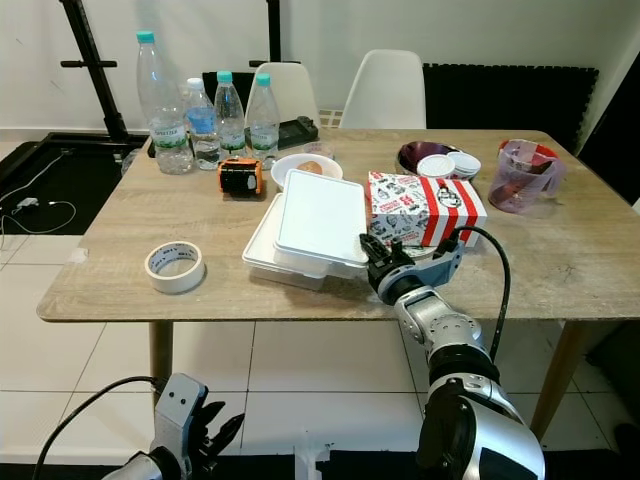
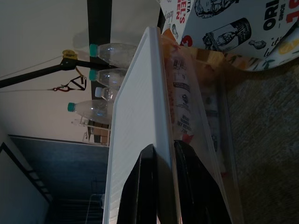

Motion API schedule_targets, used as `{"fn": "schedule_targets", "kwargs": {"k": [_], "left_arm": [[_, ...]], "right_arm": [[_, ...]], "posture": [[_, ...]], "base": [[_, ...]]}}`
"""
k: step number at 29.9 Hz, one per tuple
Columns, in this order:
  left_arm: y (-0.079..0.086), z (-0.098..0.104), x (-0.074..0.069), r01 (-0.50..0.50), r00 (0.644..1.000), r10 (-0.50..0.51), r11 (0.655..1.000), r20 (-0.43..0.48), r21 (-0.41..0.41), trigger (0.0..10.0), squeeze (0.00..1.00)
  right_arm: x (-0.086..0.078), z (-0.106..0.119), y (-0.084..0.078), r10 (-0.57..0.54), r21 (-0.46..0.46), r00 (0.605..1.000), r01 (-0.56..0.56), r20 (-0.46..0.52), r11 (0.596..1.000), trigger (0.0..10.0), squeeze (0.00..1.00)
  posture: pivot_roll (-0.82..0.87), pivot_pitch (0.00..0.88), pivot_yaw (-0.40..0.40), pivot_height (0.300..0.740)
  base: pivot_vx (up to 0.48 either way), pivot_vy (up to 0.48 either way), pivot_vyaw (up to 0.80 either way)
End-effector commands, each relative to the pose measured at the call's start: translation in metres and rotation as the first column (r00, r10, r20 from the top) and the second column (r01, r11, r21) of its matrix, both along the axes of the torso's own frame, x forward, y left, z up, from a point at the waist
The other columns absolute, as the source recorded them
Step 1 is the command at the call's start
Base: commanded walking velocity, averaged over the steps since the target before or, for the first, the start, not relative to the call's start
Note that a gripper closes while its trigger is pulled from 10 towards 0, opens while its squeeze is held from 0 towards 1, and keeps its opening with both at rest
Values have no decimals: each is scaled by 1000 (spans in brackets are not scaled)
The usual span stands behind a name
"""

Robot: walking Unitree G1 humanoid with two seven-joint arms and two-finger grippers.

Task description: Restocking fridge

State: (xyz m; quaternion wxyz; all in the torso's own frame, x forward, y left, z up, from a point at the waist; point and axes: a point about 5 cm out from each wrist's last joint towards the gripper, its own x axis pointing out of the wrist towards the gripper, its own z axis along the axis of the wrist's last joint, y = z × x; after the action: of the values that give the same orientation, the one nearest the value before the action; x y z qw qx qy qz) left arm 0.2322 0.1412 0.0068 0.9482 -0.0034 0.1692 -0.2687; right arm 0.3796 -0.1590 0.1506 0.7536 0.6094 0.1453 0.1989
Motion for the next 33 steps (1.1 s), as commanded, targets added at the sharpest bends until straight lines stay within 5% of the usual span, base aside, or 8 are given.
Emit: {"fn": "schedule_targets", "kwargs": {"k": [1,10,11,12,19,20,21,33], "left_arm": [[-3,-1,-2,6,1000,-6,1000,-13,-11,10000,0],[-4,-1,-1,9,1000,-9,1000,-13,-10,10000,0],[-4,-1,-1,10,1000,-10,1000,-12,-9,10000,0],[-4,-1,-1,11,1000,-11,1000,-13,-9,10000,0],[-5,0,0,14,1000,-14,1000,-12,-4,10000,0],[-5,0,1,15,1000,-15,1000,-12,-2,10000,0],[-5,0,1,15,1000,-15,1000,-12,-2,10000,0],[-3,0,3,17,1000,-17,1000,-13,4,10000,0]], "right_arm": [[-2,-1,3,41,-61,999,-40,9,997,10000,1000],[0,6,6,72,-173,996,-62,57,983,10000,725],[0,7,6,76,-180,995,-64,60,982,10000,192],[0,7,6,78,-187,995,-65,61,980,10000,39],[1,3,6,75,-306,995,-53,61,951,10000,0],[2,3,5,61,-323,996,-38,61,946,1216,0],[2,3,5,55,-324,997,-31,63,945,0,0],[3,4,4,47,-325,996,-20,77,946,0,0]], "posture": [[-4,82,-39,740],[-5,82,-39,740],[-5,82,-39,740],[-7,79,-39,740],[-7,76,-37,740],[-7,76,-37,740],[-7,76,-37,740],[-5,72,-33,740]], "base": [[0,0,0],[0,0,0],[0,0,0],[0,0,0],[0,0,0],[0,0,0],[0,0,0],[0,0,0]]}}
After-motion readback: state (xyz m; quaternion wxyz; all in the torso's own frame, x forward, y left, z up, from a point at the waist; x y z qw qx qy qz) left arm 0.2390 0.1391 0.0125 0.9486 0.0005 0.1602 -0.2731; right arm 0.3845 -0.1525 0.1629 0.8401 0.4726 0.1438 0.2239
